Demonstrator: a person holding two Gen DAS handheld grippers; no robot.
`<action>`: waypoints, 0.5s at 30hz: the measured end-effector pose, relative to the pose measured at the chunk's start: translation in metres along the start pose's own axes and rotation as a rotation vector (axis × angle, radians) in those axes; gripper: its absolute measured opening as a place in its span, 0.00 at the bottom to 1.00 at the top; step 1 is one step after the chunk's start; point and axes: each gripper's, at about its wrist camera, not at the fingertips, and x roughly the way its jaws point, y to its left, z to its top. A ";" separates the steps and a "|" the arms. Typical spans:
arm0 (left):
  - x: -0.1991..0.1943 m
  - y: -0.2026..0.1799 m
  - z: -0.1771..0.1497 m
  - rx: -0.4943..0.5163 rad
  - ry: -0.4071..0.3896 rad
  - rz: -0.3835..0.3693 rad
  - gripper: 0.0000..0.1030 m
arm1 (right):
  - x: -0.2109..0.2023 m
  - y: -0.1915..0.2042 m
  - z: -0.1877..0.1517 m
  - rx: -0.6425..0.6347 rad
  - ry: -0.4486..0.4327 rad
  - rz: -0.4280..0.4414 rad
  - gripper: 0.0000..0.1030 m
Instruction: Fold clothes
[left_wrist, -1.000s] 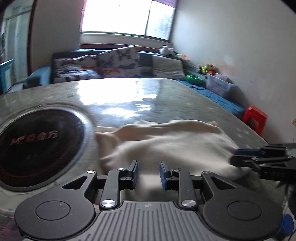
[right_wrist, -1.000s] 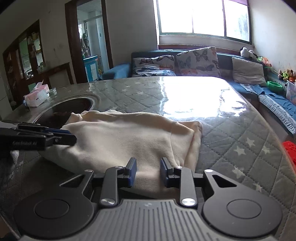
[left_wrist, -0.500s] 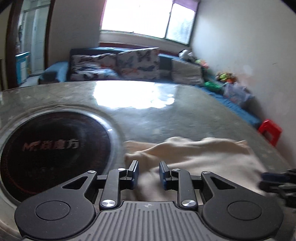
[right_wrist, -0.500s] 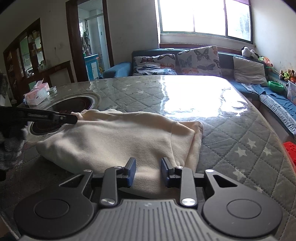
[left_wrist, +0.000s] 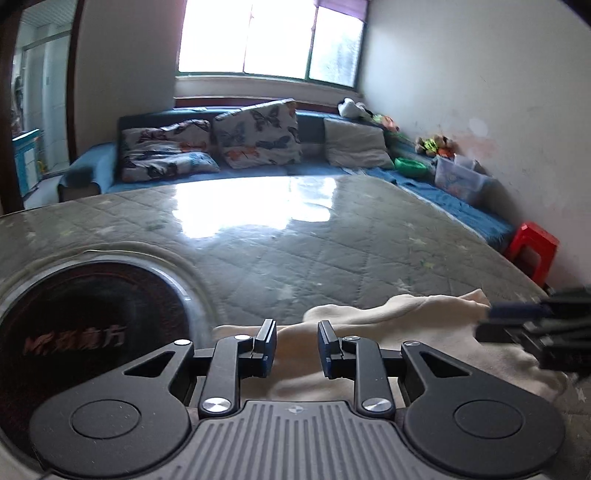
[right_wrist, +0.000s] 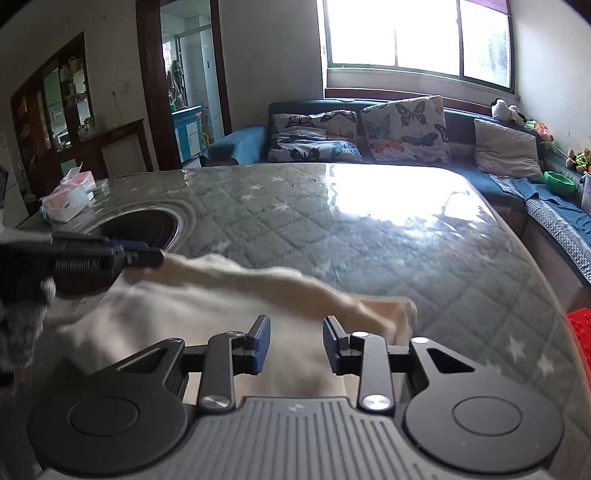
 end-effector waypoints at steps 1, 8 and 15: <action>0.005 -0.001 0.001 0.001 0.009 0.004 0.26 | 0.006 0.000 0.005 -0.004 0.003 0.001 0.30; 0.019 0.005 -0.004 -0.006 0.051 0.016 0.28 | 0.048 -0.005 0.013 0.009 0.070 -0.023 0.29; 0.002 0.003 -0.001 -0.006 0.030 0.024 0.49 | 0.028 0.002 0.012 -0.015 0.023 -0.027 0.42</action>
